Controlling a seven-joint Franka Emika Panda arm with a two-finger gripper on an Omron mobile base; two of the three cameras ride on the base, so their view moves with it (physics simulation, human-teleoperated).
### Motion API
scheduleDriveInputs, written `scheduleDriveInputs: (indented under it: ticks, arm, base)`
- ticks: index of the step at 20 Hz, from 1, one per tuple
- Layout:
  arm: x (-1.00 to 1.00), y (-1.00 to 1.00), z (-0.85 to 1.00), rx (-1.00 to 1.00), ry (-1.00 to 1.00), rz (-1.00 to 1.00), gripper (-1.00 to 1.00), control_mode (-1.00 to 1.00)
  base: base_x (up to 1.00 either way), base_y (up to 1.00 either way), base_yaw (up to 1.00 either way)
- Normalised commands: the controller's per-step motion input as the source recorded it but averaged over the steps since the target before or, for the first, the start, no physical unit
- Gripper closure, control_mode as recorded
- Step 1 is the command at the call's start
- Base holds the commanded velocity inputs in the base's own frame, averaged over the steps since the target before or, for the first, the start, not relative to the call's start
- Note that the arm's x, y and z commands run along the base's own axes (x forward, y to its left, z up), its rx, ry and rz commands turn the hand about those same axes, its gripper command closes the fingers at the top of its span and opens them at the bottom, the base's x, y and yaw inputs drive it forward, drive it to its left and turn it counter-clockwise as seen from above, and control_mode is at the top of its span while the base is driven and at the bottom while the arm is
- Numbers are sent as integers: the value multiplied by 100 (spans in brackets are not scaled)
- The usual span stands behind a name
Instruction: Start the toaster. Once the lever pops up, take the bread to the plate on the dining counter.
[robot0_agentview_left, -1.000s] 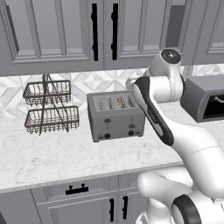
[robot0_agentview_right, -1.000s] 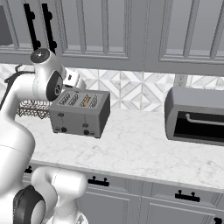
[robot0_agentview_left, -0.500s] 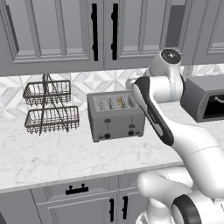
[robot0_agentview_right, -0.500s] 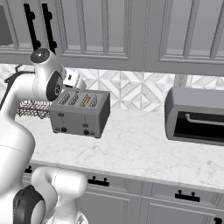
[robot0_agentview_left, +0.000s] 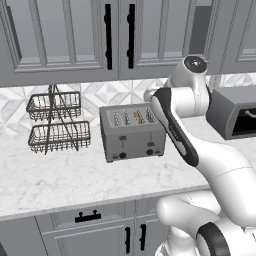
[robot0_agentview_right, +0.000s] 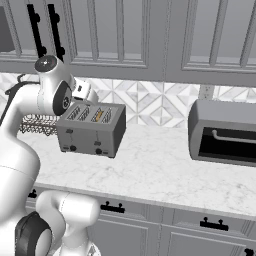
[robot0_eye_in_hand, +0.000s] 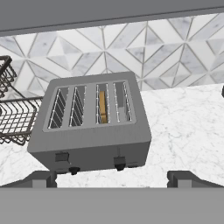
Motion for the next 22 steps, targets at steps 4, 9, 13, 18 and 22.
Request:
scheduleDriveInputs:
  ticks: [4, 9, 13, 18, 22]
  arm:
    - [0, 0, 0, 0, 0, 0, -100, -100]
    - [0, 0, 0, 0, 0, 0, -100, -100]
    - [0, 0, 0, 0, 0, 0, -100, -100]
    - [0, 0, 0, 0, 0, 0, -100, -100]
    - [0, 0, 0, 0, 0, 0, -100, -100]
  base:
    - [0, 0, 0]
    - [0, 0, 0]
    - [0, 0, 0]
    - [0, 0, 0]
    - [0, 0, 0]
